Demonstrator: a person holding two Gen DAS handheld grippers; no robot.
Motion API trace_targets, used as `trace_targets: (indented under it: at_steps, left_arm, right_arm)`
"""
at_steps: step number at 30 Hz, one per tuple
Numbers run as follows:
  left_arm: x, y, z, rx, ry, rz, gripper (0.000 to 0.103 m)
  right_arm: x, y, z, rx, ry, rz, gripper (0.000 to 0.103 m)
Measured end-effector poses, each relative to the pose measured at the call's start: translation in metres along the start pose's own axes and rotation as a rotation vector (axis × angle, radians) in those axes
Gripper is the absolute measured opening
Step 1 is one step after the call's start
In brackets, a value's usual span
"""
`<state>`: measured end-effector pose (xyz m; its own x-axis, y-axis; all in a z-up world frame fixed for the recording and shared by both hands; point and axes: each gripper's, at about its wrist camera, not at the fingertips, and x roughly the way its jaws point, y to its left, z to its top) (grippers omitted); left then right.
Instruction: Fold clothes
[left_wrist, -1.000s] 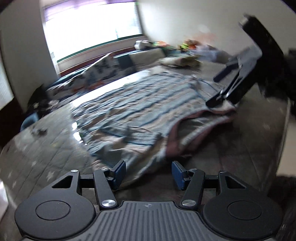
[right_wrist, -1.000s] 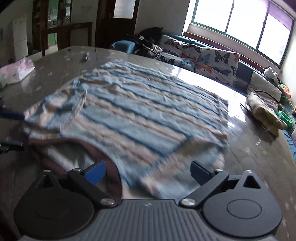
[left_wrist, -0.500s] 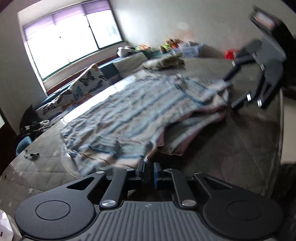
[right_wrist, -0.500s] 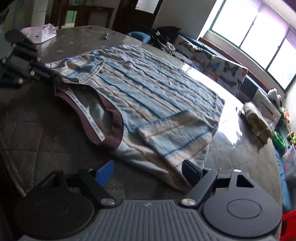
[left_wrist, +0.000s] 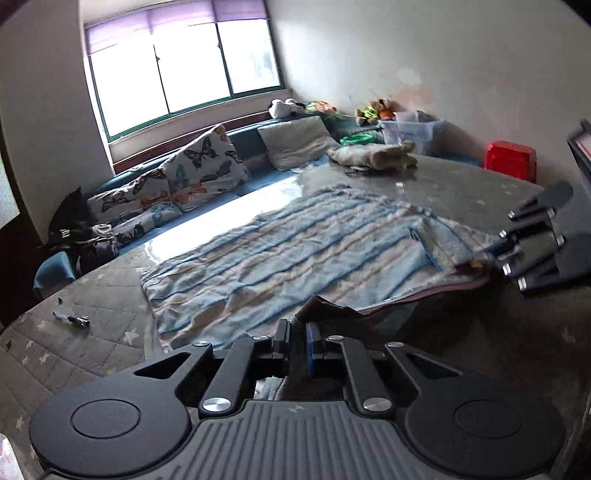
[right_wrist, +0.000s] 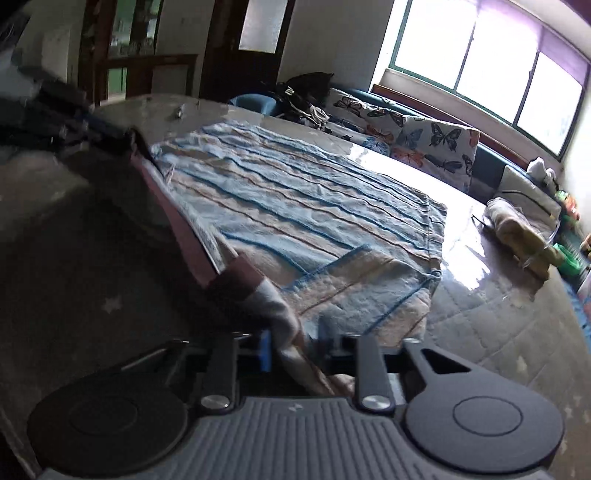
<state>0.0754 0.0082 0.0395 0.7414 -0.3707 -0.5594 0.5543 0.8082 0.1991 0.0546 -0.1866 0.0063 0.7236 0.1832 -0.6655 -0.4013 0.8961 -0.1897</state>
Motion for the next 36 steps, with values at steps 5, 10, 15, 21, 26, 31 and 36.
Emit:
trace_targets:
  at_steps: [5, 10, 15, 21, 26, 31, 36]
  left_arm:
    - [-0.009, -0.009, -0.020, 0.014, 0.013, 0.001, 0.015]
    - [-0.017, -0.018, -0.037, 0.034, 0.015, 0.044, 0.036]
    - [-0.020, -0.030, -0.052, 0.081, 0.023, 0.063, 0.036]
    - [-0.021, -0.033, -0.068, 0.165, 0.052, 0.073, 0.037]
    - [-0.023, -0.026, -0.072, 0.180, 0.053, 0.057, 0.036]
    - [-0.022, -0.017, -0.073, 0.170, 0.058, 0.030, 0.020]
    - [-0.018, -0.013, -0.070, 0.097, 0.052, 0.036, 0.007]
  right_arm:
    - [-0.004, -0.010, 0.006, 0.068, -0.016, 0.014, 0.016]
    - [-0.001, -0.013, 0.012, 0.100, -0.018, 0.009, 0.016]
    - [0.003, -0.008, 0.009, 0.089, -0.003, 0.004, 0.016]
    - [0.004, 0.000, 0.000, 0.033, 0.010, -0.015, 0.020]
    - [0.000, 0.009, -0.005, -0.046, -0.004, -0.033, 0.026]
    - [-0.002, 0.007, -0.006, -0.053, -0.004, -0.021, 0.026]
    - [0.000, 0.004, -0.005, -0.017, -0.009, -0.010, 0.017]
